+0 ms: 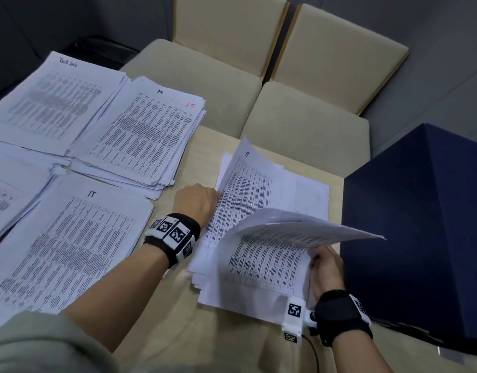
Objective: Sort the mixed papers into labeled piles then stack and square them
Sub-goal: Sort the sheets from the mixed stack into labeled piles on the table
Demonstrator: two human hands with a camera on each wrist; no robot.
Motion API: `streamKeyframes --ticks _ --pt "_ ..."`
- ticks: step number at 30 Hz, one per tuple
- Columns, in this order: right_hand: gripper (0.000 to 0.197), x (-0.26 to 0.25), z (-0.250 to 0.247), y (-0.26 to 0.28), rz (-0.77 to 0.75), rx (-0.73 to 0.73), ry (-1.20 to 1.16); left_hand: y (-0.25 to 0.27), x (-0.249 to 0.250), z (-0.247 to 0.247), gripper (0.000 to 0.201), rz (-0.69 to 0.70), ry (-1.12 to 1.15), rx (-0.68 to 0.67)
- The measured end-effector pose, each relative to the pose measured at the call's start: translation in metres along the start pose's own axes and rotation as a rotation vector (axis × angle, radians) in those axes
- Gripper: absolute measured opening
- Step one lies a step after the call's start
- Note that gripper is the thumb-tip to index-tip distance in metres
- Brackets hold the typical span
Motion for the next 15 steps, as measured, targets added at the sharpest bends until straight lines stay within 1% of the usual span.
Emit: streamKeyframes --ticks 2,3,4,5,7,8,9,10,11,12,13,14,15 --pt "0.026 0.001 0.006 0.003 0.004 -0.029 -0.044 -0.001 0.001 -0.011 0.050 0.063 0.045 0.070" --pt "0.028 0.000 0.008 0.003 0.016 -0.035 -0.050 -0.003 0.003 -0.010 0.049 0.105 0.087 0.065" --pt "0.027 0.000 0.011 0.003 0.029 -0.046 -0.052 -0.002 0.004 -0.009 0.045 0.143 0.190 0.022" --pt "0.026 0.000 0.012 0.001 0.047 -0.054 -0.044 -0.002 0.003 -0.004 0.040 0.168 0.353 -0.060" --pt "0.017 -0.001 0.017 0.002 0.070 -0.099 -0.030 0.003 0.004 0.005 0.032 0.208 0.748 -0.273" --pt "0.014 -0.002 0.019 0.001 0.064 -0.131 -0.041 0.006 0.004 0.011 0.027 0.219 0.899 -0.377" --pt "0.014 -0.002 0.020 0.001 0.055 -0.142 -0.039 0.012 0.007 0.013 0.021 0.229 0.998 -0.472" --pt "0.016 -0.002 0.019 0.000 0.037 -0.141 -0.041 0.016 0.009 0.016 0.026 0.223 1.057 -0.548" --pt "0.017 -0.004 0.018 0.000 0.017 -0.120 -0.036 0.019 0.010 0.020 0.039 0.199 1.071 -0.583" --pt "0.017 -0.005 0.017 0.000 -0.006 -0.102 -0.037 0.019 0.008 0.023 0.049 0.136 1.040 -0.555" --pt "0.020 -0.006 0.015 0.000 -0.017 -0.076 -0.038 0.015 0.002 0.025 0.049 0.033 0.965 -0.454" --pt "0.023 -0.008 0.016 0.001 -0.017 -0.064 -0.043 0.010 -0.008 0.025 0.042 -0.090 0.861 -0.305" --pt "0.027 -0.008 0.014 0.001 -0.014 -0.039 -0.050 0.008 -0.020 0.027 0.030 -0.216 0.745 -0.192"
Point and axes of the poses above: each hand's wrist, its own y-axis away from the middle knuckle, its own z-axis out of the palm, x = y × z, the point moved 7 cm from there along -y, towards the middle knuckle, and after that the axes turned 12 degrees about -z, right-handed, at the moved point
